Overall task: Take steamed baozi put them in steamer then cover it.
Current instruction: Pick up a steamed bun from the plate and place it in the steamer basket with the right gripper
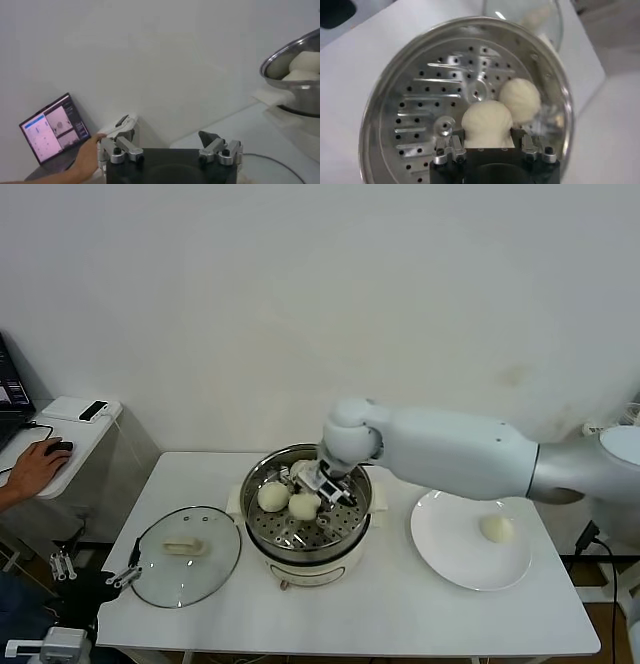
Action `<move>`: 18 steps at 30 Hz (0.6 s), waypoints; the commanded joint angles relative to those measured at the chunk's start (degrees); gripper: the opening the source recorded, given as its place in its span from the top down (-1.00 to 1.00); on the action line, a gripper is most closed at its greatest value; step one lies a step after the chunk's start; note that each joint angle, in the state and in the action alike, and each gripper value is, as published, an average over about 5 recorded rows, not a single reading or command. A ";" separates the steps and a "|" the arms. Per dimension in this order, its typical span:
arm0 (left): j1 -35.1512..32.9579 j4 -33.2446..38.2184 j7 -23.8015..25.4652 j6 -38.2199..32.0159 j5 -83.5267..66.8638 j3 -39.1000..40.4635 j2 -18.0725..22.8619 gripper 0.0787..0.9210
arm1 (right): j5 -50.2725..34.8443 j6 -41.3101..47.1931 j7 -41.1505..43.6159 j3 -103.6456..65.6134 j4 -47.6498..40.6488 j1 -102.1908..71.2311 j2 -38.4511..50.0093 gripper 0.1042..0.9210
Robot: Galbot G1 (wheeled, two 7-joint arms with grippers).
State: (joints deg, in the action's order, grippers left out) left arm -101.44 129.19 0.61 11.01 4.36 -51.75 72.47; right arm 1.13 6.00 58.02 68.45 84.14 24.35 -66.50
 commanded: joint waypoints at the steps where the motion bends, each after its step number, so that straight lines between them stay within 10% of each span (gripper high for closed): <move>1: -0.14 0.08 0.02 -0.08 0.00 -0.33 0.12 -0.77 | 3.45 -8.77 0.10 2.84 0.52 -0.78 -2.12 -0.18; 18: -0.22 0.11 -0.04 -0.21 0.02 -0.48 0.34 -0.77 | 2.77 -9.19 0.35 1.59 2.81 0.00 -0.40 -0.34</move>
State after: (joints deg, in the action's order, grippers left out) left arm -101.76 129.34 0.58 10.78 4.35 -52.28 72.93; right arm 3.60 -1.52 58.41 70.35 86.46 24.14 -67.26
